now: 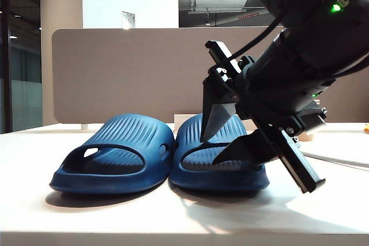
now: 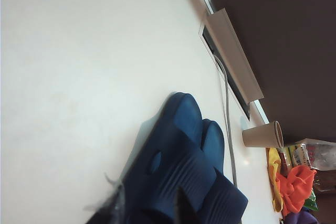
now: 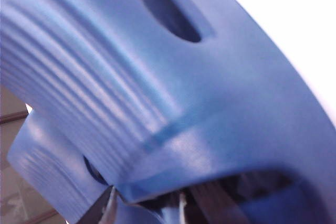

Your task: Interlock the pair of blue slippers on the table with their fronts facing up.

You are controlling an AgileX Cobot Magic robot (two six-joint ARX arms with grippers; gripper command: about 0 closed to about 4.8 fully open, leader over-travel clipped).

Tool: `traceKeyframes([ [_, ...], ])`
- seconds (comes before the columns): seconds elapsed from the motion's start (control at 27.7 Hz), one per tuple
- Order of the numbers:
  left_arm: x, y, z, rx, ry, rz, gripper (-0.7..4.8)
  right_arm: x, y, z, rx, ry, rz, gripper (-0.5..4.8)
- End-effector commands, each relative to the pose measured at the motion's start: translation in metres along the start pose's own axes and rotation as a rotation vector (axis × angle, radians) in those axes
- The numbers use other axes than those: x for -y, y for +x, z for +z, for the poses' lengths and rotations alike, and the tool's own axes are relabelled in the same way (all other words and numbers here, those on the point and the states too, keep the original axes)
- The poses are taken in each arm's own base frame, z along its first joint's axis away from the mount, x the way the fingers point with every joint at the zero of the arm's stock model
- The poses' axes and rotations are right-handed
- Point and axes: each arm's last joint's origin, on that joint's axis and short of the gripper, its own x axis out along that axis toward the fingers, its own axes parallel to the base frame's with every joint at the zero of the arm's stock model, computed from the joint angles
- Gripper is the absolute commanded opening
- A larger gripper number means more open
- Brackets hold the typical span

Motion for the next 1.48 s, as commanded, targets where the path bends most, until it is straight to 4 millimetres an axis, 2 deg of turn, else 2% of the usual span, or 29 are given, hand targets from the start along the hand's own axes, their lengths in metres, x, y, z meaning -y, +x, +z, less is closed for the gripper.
traceKeyframes([
  [0.04,0.002,-0.001,0.001,0.006,0.008,-0.018,1.21,-0.007,-0.004,-0.002,-0.027,-0.019,0.049,1.54],
  [0.25,0.002,-0.001,0.001,0.005,0.008,-0.018,1.21,-0.017,-0.026,-0.008,-0.009,-0.082,0.1,1.53],
  [0.43,0.002,-0.001,0.0,-0.013,0.009,-0.029,1.21,-0.011,-0.046,-0.014,0.012,-0.125,0.019,1.53],
  [0.65,0.004,-0.001,-0.003,-0.134,0.067,-0.102,1.21,-0.006,-0.061,-0.017,0.017,-0.133,-0.029,1.53],
  [0.8,0.006,-0.002,-0.007,-0.247,0.148,-0.193,1.21,-0.002,-0.062,-0.018,0.013,-0.124,-0.07,1.53],
  [0.98,0.009,-0.004,-0.011,-0.362,0.341,-0.334,1.21,0.001,-0.062,-0.021,0.044,-0.122,-0.083,1.53],
  [1.16,0.008,-0.005,-0.013,-0.383,0.539,-0.401,1.21,0.002,-0.061,-0.021,0.071,-0.051,-0.085,1.53],
  [1.48,0.008,-0.005,-0.013,-0.384,0.564,-0.424,1.21,0.004,-0.049,-0.026,0.067,0.035,-0.081,1.54],
])
